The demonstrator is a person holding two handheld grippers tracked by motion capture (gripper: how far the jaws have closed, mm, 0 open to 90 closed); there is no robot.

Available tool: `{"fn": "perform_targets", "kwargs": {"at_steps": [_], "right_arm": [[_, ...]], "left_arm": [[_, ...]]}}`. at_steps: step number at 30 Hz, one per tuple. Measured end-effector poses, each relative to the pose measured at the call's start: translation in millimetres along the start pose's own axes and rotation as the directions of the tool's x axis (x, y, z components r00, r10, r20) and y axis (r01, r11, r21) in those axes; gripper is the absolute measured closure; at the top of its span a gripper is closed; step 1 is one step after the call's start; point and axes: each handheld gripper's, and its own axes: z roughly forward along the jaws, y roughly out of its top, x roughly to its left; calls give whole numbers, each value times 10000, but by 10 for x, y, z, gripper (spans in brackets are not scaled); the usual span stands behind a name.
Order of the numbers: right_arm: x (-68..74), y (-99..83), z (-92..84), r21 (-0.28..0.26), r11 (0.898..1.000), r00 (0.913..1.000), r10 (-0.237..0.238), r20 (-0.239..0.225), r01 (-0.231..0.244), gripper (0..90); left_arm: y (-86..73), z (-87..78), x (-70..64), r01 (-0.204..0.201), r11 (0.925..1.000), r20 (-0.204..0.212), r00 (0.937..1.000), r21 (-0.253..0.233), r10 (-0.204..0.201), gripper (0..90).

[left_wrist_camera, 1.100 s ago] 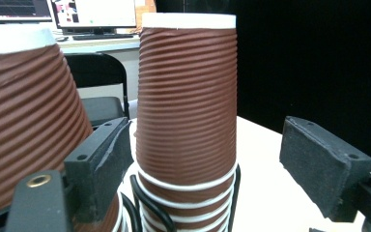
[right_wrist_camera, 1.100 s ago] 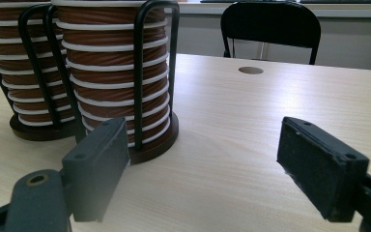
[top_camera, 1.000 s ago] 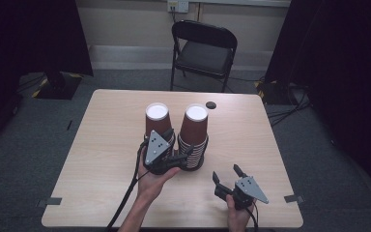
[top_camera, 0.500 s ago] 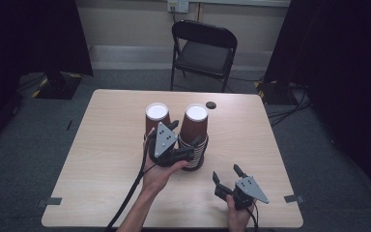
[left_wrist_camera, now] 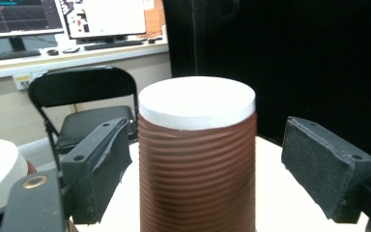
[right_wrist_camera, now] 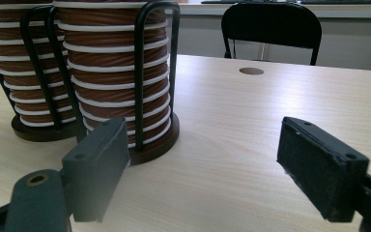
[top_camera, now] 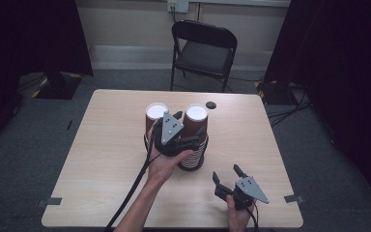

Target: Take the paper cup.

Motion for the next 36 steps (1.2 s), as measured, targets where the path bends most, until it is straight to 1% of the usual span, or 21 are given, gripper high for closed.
{"fn": "perform_targets", "kwargs": {"at_steps": [3,5,7,9,10,11,12,13,16,18,20,21,22,23,24,26,28,31,33,34,36], "right_arm": [[-1,0,-1,5,10000,10000,0,-14,0,178],[0,0,0,0,10000,10000,-6,-7,6,178],[-1,0,-2,-5,10000,10000,5,-10,-5,178],[0,0,0,1,10000,10000,-4,-13,4,178],[1,0,-1,2,10000,10000,-31,5,31,178],[0,1,0,24,10000,10000,-32,-19,32,178],[1,0,0,9,10000,10000,-28,6,28,178],[0,0,-2,-2,10000,10000,-15,-19,15,178],[0,0,-2,-4,10000,10000,-7,-24,7,178],[1,0,-2,-9,10000,10000,-33,-29,33,178],[2,0,-3,6,10000,10000,-27,-25,27,178],[2,-1,-4,-21,10000,10000,-30,-41,30,178],[1,-1,-5,-36,10000,10000,-30,-34,30,178],[0,-2,-5,-43,10000,10000,-31,-40,31,178],[0,-2,-5,-46,10000,10000,-28,-38,28,178],[1,-2,-5,-45,10000,10000,-26,-47,26,178],[1,-2,-5,-38,10000,10000,-34,-57,33,178],[1,-2,-6,-58,10000,10000,-50,-38,50,178],[1,-2,-6,-61,10000,10000,-45,-33,45,179],[0,-2,-8,-63,10000,10000,-36,-24,35,179],[0,-2,-8,-64,10000,10000,-46,-33,45,179]], "left_arm": [[5,35,-12,39,10000,-42,10000,-42,-39,174],[5,55,-10,-73,10000,-64,10000,11,73,173],[7,77,-12,-100,9999,-186,9998,54,101,179],[19,104,-12,-11,9999,-177,9998,124,13,175],[26,114,-15,-25,9999,-196,9998,116,27,175],[36,122,-24,-57,9999,-310,9995,129,61,175],[46,132,-23,-115,9998,-300,9995,134,119,175],[57,144,-24,-71,9999,-273,9996,118,74,175],[81,167,-23,-8,9999,-394,9992,157,14,177],[88,189,-27,26,9998,-320,9995,175,-21,172],[86,228,-40,-53,9993,-363,9993,365,66,169],[86,228,-40,-53,9993,-363,9993,365,66,166],[77,258,-60,-206,9989,-534,9983,429,228,166],[77,258,-60,-206,9989,-534,9983,429,228,166],[67,278,-57,-96,9988,-514,9986,472,120,172],[61,299,-60,-196,9984,-567,9981,528,226,180],[65,317,-65,-169,9980,-605,9980,610,205,180],[73,336,-66,-48,9982,-597,9982,594,84,177],[87,355,-41,135,9975,-641,9979,700,-90,210],[91,359,-25,239,9970,-543,9983,734,-199,218],[94,362,-29,324,9969,-563,9980,720,-284,223]]}}
